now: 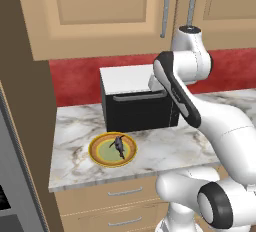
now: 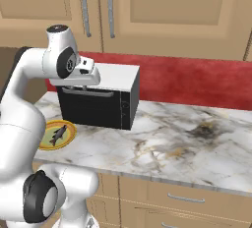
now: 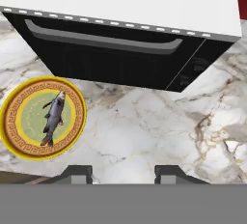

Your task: Place the fish on the top rack of the oven, and slide the tray back inside. Close the oven door.

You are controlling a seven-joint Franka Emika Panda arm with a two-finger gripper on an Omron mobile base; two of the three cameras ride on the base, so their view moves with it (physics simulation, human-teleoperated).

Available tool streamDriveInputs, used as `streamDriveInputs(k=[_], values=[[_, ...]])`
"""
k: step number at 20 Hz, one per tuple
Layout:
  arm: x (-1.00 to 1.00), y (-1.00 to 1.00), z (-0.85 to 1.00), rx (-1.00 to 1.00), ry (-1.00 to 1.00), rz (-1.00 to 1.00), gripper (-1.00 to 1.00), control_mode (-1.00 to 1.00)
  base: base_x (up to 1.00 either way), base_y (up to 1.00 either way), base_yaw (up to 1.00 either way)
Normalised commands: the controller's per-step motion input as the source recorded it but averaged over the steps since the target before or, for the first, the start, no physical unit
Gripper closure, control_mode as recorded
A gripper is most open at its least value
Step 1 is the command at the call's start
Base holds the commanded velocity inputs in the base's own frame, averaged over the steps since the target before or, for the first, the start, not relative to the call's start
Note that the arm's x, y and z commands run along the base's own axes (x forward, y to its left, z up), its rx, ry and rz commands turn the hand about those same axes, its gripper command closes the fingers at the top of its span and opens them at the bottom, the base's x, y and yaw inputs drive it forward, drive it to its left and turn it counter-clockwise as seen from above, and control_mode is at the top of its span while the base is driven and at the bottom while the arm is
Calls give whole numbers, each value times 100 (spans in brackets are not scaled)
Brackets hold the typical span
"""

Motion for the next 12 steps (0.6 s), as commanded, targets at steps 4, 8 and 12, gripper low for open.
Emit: streamDriveInputs(k=[4, 8, 12], values=[[-22, 16, -14, 3, -1, 0, -100, -100, 0, 0, 0], [-14, 78, -35, 5, -19, -12, -100, -100, 0, 0, 0], [16, 66, -20, 5, -20, -32, -100, -100, 0, 0, 0]])
